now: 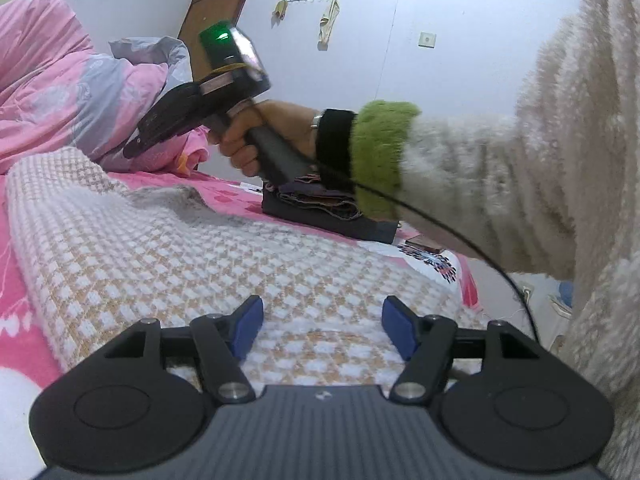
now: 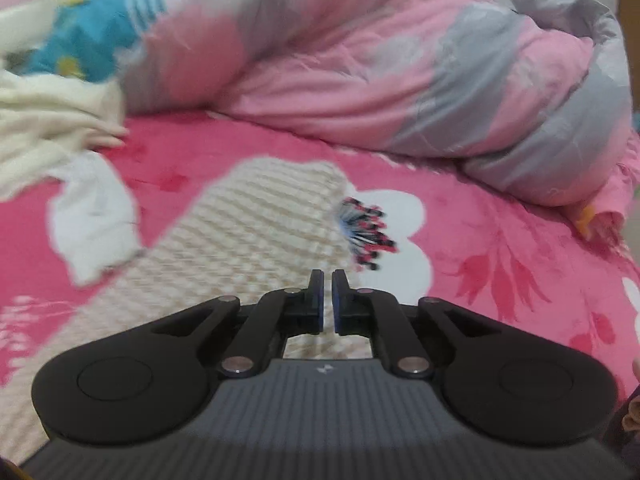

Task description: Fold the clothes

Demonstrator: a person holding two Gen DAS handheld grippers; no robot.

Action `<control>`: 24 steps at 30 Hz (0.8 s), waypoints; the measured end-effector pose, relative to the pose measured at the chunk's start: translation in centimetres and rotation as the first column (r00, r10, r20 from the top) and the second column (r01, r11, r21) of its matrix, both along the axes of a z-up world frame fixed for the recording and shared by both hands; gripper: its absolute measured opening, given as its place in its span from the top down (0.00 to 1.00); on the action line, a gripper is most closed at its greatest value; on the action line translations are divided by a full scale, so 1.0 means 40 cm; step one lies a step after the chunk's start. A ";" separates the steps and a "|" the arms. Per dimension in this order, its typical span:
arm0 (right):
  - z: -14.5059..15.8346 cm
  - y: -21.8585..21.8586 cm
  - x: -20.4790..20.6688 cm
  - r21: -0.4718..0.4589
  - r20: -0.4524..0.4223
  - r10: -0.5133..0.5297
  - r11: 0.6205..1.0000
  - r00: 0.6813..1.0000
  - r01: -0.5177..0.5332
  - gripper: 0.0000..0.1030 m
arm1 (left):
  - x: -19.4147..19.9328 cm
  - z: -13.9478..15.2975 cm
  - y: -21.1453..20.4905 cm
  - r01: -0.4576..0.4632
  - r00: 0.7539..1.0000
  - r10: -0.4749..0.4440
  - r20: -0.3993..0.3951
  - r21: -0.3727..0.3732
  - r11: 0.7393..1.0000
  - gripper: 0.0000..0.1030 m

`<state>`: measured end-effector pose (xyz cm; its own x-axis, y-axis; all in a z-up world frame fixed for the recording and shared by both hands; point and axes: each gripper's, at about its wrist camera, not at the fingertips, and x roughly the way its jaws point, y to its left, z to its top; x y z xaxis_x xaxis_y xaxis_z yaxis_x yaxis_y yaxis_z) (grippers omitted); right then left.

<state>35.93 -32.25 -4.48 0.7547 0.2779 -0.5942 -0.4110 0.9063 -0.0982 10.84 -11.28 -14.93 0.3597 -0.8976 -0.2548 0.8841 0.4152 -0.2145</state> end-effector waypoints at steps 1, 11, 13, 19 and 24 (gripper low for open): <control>-0.013 0.003 -0.008 -0.010 -0.003 0.014 1.000 1.000 -0.014 0.97 | 0.001 0.000 0.000 0.001 1.000 -0.001 -0.001 -0.001 1.000 0.34; -0.038 -0.075 -0.068 -0.022 0.040 -0.168 0.985 0.985 0.169 0.92 | 0.007 0.005 -0.003 0.036 0.999 -0.036 0.001 -0.012 0.999 0.22; -0.020 -0.072 -0.117 0.037 0.041 -0.099 0.995 0.994 0.097 0.93 | 0.009 0.005 -0.006 0.037 0.999 -0.037 0.000 -0.012 0.999 0.22; -0.166 -0.156 -0.140 0.169 -0.092 -0.140 0.973 0.986 0.154 0.99 | 0.005 0.004 -0.007 0.043 0.999 -0.043 0.000 -0.014 0.999 0.21; -0.064 -0.119 -0.219 0.102 -0.055 -0.160 0.981 0.986 0.165 0.95 | 0.006 0.004 -0.004 0.046 0.999 -0.047 -0.009 -0.014 0.999 0.20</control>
